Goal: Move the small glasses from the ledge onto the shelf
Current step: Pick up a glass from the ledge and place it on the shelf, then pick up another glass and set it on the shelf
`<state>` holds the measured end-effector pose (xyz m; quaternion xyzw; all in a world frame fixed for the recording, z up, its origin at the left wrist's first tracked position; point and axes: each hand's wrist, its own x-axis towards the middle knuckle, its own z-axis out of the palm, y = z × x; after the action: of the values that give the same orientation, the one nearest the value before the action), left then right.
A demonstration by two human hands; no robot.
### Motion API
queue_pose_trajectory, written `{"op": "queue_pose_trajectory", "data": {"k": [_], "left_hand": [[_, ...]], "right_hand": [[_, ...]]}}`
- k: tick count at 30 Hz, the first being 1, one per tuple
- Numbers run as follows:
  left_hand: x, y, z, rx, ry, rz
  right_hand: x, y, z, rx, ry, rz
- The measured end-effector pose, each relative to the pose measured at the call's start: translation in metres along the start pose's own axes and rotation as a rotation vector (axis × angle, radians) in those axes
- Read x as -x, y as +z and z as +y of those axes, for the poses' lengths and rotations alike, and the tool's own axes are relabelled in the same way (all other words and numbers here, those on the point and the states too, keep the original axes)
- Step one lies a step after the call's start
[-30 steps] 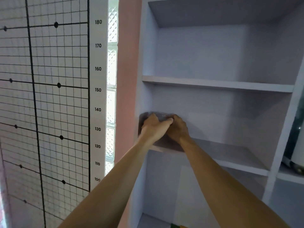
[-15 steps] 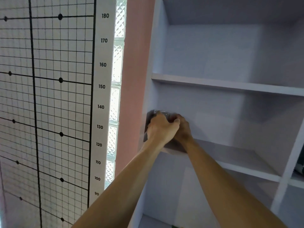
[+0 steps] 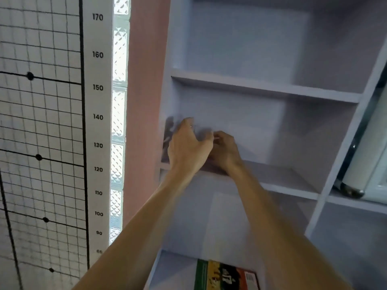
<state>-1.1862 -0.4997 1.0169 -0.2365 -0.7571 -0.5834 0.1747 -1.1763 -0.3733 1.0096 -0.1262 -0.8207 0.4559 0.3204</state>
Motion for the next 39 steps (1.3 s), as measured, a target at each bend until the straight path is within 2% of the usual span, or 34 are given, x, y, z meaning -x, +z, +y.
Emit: {"op": "queue_pose_trajectory", "data": {"k": [6,17,22,31,35,39], "left_hand": [[0.011,0.039,0.022,0.354,-0.076,-0.225],[0.162,0.151,0.111,0.489,-0.054,-0.736],[0.272,0.203,0.16,0.539,-0.103,-0.945],[0.53,0.283,0.204,0.541,-0.292,-1.39],[0.636,0.304,0.22,0.485,-0.237,-1.575],[0.725,0.321,0.242,0.417,-0.212,-1.729]], "right_hand": [[0.05,-0.066,0.003,-0.206,0.132,0.193],[0.197,-0.235,0.043,-0.011,0.249,0.542],[0.299,-0.324,0.081,0.052,0.348,0.724],[0.553,-0.45,0.156,0.13,0.657,0.917],[0.659,-0.483,0.188,0.112,0.81,0.932],[0.74,-0.512,0.216,0.086,0.935,1.02]]}}
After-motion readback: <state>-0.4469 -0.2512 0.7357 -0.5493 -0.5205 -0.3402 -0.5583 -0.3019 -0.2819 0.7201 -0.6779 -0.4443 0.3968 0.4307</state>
